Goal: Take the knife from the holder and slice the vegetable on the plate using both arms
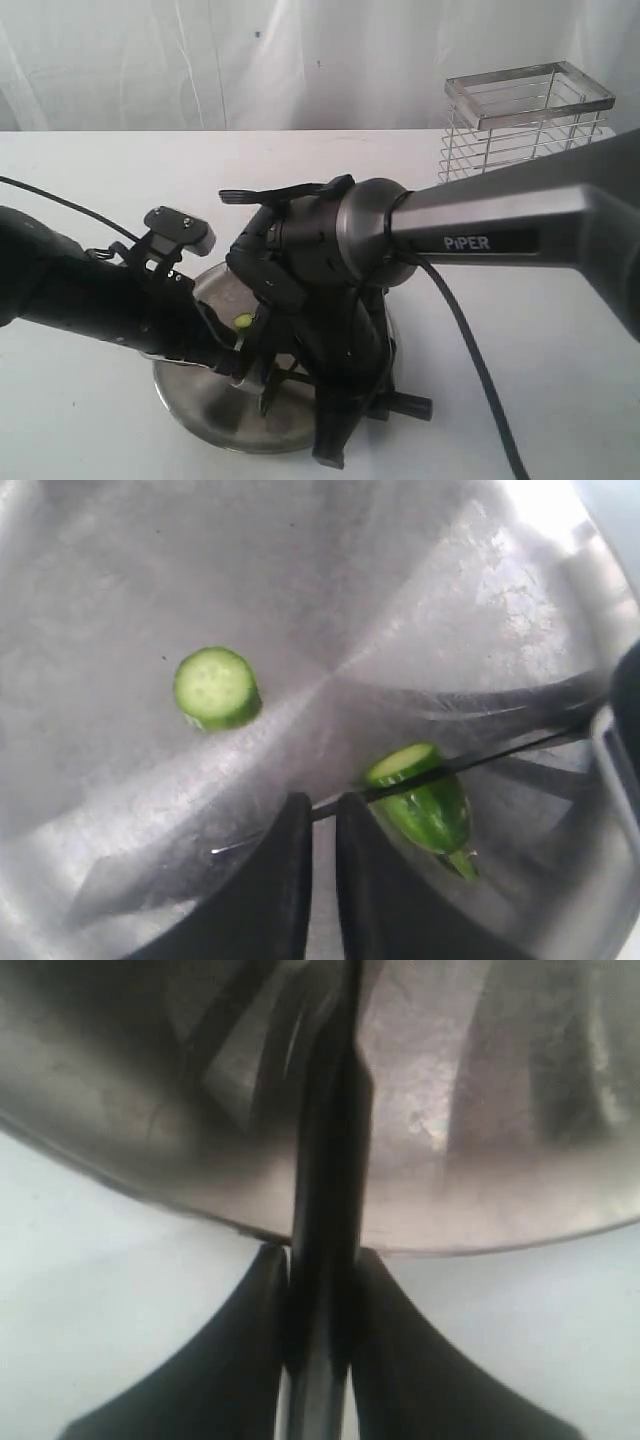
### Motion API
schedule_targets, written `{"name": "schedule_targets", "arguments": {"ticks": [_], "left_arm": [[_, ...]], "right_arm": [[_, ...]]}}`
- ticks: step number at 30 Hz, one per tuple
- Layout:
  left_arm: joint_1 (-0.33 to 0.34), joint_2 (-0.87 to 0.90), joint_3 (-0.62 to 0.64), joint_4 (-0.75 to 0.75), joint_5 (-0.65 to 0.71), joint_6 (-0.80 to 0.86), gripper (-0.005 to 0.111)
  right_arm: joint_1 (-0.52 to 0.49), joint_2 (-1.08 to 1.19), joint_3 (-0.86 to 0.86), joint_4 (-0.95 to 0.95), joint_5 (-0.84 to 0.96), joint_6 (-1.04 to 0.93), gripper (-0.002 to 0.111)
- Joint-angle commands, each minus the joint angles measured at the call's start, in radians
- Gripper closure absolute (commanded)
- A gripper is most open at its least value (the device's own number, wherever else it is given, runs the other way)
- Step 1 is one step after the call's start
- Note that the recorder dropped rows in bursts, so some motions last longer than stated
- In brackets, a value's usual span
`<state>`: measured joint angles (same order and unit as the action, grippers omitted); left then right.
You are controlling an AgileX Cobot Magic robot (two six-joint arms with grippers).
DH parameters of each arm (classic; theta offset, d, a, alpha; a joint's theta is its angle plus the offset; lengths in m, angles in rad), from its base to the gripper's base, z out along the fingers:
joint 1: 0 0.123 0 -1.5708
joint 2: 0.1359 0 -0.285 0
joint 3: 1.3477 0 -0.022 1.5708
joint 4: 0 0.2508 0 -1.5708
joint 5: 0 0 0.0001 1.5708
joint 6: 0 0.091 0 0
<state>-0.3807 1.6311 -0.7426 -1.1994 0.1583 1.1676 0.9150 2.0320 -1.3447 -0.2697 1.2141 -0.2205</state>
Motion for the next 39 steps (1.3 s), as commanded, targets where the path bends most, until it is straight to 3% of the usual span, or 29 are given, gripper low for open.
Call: {"name": "schedule_targets", "arguments": {"ticks": [1, 9, 18, 30, 39], "left_arm": [[0.0, 0.044, 0.002, -0.009, 0.021, -0.013, 0.091], [-0.002, 0.065, -0.016, -0.03, 0.013, -0.013, 0.091], [-0.002, 0.204, -0.016, -0.03, -0.019, -0.01, 0.091], [0.001, 0.027, -0.025, -0.026, 0.011, -0.01, 0.091], [0.001, 0.021, -0.025, -0.026, 0.011, -0.01, 0.091]], "right_arm": [[0.003, 0.002, -0.004, 0.008, -0.001, -0.014, 0.108], [0.003, 0.002, -0.004, 0.008, -0.003, -0.014, 0.108], [0.003, 0.002, -0.004, 0.008, 0.007, -0.014, 0.108], [0.003, 0.002, -0.004, 0.018, 0.007, -0.05, 0.108], [0.003, 0.004, -0.004, 0.053, 0.007, -0.065, 0.108]]}}
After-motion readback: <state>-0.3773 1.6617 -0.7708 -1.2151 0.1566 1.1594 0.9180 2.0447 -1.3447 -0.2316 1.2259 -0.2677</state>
